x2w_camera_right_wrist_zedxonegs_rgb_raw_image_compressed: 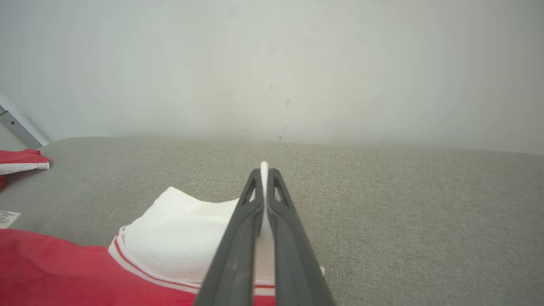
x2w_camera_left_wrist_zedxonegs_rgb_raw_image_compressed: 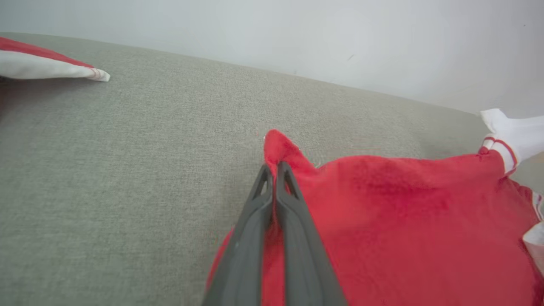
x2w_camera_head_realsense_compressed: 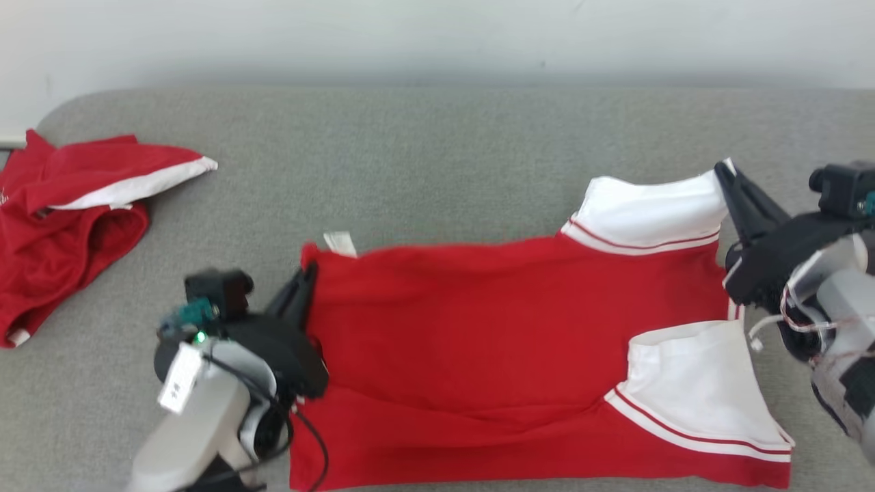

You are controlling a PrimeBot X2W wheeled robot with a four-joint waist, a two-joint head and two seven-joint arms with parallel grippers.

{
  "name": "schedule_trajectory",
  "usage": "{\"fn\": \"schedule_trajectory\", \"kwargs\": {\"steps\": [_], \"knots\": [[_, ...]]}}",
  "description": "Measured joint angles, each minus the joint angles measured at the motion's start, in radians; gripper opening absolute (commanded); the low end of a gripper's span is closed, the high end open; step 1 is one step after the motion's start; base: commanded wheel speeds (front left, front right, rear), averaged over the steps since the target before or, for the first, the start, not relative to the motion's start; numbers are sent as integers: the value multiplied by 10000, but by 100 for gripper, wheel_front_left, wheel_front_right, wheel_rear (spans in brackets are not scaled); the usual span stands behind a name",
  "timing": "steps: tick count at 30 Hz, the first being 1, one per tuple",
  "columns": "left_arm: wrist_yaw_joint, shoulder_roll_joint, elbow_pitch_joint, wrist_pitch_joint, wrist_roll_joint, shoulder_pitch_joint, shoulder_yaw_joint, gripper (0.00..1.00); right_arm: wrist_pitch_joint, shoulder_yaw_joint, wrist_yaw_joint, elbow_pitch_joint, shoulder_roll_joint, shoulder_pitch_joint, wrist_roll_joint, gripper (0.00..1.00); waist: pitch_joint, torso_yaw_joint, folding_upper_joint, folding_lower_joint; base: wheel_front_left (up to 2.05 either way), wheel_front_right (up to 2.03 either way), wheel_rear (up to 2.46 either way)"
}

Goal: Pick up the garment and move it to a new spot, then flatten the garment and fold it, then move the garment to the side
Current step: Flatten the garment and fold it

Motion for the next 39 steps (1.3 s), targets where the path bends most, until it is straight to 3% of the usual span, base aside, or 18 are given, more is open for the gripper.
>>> {"fn": "schedule_trajectory", "kwargs": {"steps": [7, 20, 27, 39], "knots": [[-33, 263, -554, -148, 121, 771, -121, 0, -63, 305, 0, -1264, -851, 1253, 1131, 0, -501, -216, 0, -1, 0, 0, 0], [662, 596, -1898, -433, 268, 2157, -138, 0, -58, 794, -2, -2575, -1634, 2579, 2416, 0, -809, -431, 0, 0, 0, 0, 0], [1026, 740, -2441, -477, 817, 2544, -451, 0, 44, 1218, -2, -2997, -2013, 3011, 2614, 0, -764, -323, 0, 1, 0, 0, 0], [1183, 711, -2763, -407, 744, 3161, -568, 0, 568, 2297, 0, -2949, -2253, 3290, 2360, 0, -792, -39, 0, 1, 0, 0, 0]]}}
